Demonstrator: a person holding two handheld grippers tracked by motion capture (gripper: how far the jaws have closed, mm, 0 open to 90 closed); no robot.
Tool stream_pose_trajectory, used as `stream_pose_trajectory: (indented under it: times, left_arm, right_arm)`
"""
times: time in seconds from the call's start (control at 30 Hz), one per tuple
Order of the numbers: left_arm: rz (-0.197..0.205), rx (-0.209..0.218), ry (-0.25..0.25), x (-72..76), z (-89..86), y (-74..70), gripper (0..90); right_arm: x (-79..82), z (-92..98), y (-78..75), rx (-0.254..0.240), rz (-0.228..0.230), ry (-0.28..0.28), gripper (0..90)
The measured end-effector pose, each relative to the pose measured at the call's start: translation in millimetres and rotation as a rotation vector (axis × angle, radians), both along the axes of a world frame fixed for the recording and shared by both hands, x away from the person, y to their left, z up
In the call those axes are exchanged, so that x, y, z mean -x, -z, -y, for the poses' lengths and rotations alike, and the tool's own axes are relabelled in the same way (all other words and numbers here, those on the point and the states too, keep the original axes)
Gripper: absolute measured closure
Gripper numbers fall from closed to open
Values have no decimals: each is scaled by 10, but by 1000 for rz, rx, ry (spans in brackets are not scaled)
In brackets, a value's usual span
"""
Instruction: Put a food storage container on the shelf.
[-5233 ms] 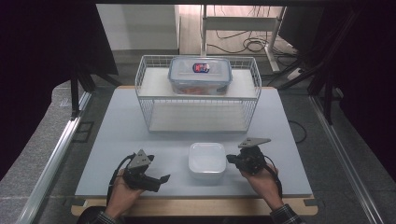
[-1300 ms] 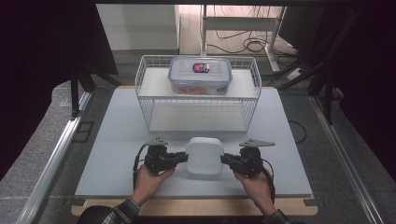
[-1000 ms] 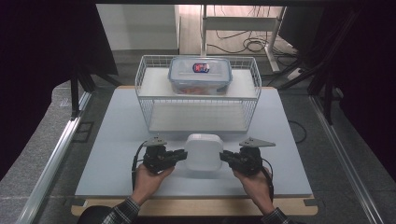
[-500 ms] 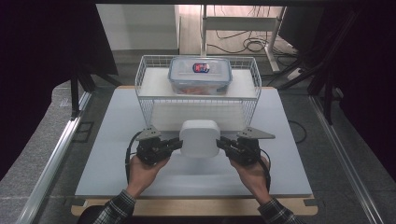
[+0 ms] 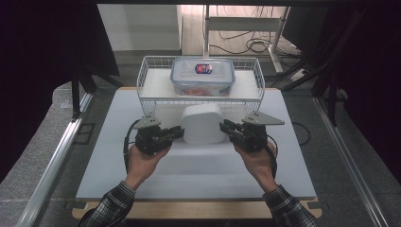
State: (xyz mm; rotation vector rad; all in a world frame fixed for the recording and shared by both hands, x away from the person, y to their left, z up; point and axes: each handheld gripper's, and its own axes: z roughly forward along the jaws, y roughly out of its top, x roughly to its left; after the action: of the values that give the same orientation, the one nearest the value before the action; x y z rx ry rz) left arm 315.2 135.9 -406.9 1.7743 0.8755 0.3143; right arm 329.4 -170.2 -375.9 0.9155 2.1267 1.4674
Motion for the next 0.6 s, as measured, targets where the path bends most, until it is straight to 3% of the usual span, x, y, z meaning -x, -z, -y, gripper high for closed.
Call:
stream_pose_trajectory:
  times: [0.6]
  left_arm:
    - [53, -22, -14, -149, -6, -403, 798]
  right_arm:
    - [-192, 14, -276, -64, -3, 1, 776]
